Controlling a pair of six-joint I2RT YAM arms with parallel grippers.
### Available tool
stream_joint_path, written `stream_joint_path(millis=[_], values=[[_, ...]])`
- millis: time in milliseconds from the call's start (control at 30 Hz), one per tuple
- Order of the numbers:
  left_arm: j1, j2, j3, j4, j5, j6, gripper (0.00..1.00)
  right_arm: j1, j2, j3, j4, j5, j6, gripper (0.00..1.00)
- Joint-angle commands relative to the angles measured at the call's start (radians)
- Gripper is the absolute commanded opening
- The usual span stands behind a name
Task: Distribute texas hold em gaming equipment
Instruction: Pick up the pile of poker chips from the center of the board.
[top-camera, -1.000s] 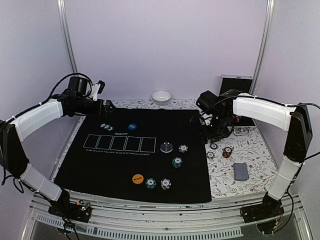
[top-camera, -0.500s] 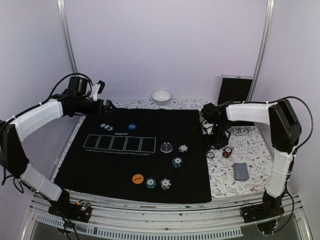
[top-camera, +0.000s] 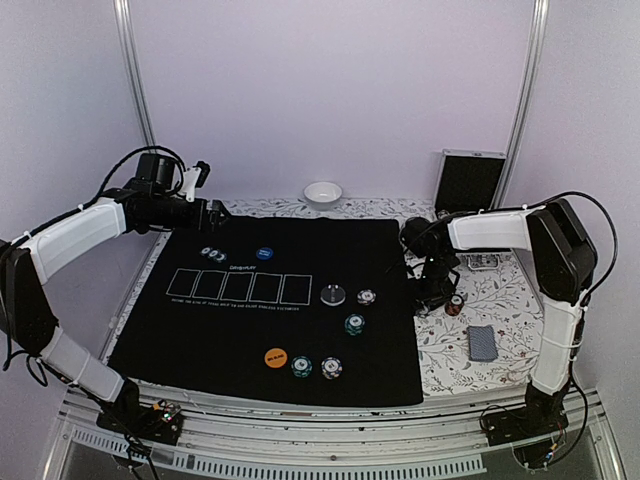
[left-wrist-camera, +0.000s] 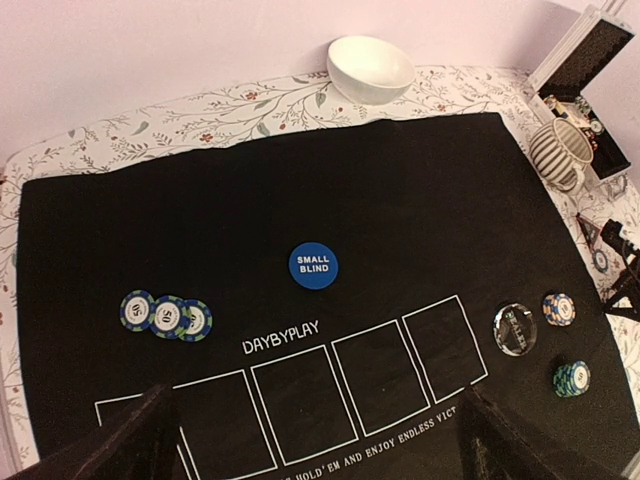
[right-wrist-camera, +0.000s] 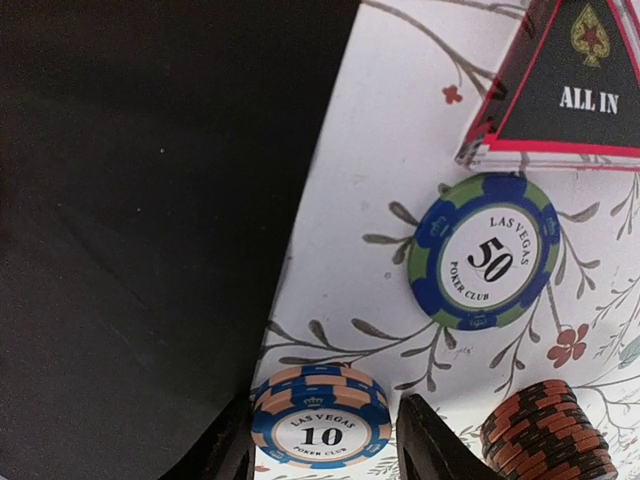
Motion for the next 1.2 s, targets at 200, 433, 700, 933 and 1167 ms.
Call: stream_joint_path(millis=[200,433,700,933,1167], values=[[0.01,-0.01,-0.01,-0.002,-0.002,0.01,0.98,-0.015,0.013,-0.034,0.01,-0.006,-0.007,0.5],[0.009,-0.013,-0.009,-0.002,-0.008,0.012,0.98,-0.014,0.034,-0.043,0.005,-0.008,0.0,0.34],[0.01,-0.01,-0.008,-0.002,-0.006,0.012,0.98,-0.012,-0.048,-0.01,-0.03,0.016,0.006,0.14],[0.009,-0.01,-0.004,-0.002,0.009,0.007,0.98,0.045,-0.146,0.1,-0.098,0.034,-0.006,0.13],[-0.046,-0.025,-0.01,0.038,0.199,-0.102,0.89,0.19,-0.182,0.252,-0.139,0.048,-0.035,0.09]])
